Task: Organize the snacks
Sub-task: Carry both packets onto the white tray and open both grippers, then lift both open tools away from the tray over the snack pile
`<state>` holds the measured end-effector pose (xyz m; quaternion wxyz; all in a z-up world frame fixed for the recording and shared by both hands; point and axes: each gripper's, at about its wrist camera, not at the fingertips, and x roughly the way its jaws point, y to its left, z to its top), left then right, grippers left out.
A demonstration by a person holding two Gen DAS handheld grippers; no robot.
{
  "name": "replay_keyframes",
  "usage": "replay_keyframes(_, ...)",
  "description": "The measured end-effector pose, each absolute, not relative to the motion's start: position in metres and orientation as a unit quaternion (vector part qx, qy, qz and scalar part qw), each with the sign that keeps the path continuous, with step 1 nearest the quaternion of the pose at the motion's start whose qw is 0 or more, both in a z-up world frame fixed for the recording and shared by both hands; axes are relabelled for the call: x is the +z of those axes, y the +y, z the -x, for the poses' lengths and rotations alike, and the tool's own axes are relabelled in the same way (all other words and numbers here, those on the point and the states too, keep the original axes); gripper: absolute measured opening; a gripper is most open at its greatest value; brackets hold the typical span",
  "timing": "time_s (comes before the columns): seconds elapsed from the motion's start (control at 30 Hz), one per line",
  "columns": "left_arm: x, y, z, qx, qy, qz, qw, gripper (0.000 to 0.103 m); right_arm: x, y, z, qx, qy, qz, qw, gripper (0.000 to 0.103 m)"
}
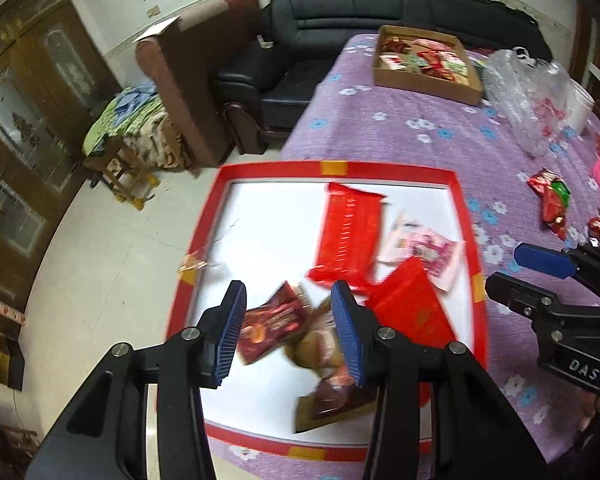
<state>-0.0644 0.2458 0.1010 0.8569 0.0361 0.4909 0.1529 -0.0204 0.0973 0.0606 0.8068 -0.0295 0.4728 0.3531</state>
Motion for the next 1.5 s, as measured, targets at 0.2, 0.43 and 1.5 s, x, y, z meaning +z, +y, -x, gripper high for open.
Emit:
replay_keyframes(0.2, 0.1, 0.204, 0.049, 0.102, 0.492, -0.063, 0.863, 0.047, 0.054, 0.049, 0.021, 0.307, 0.483, 0.004, 0.82, 0.053)
replay_keyframes(0.43, 0.089, 0.142, 0.032, 0.026, 0.506, -0.097, 0.857, 0.047, 0.048, -0.019, 0.027, 0.238, 0.493, -0.033, 0.836, 0.053)
replay_keyframes(1.5, 0.07, 0.05, -0.012, -0.041, 0.542, -0.12, 0.831, 0.06, 0.043, -0.196, 0.063, 0.077, 0.486, -0.124, 0.862, 0.053)
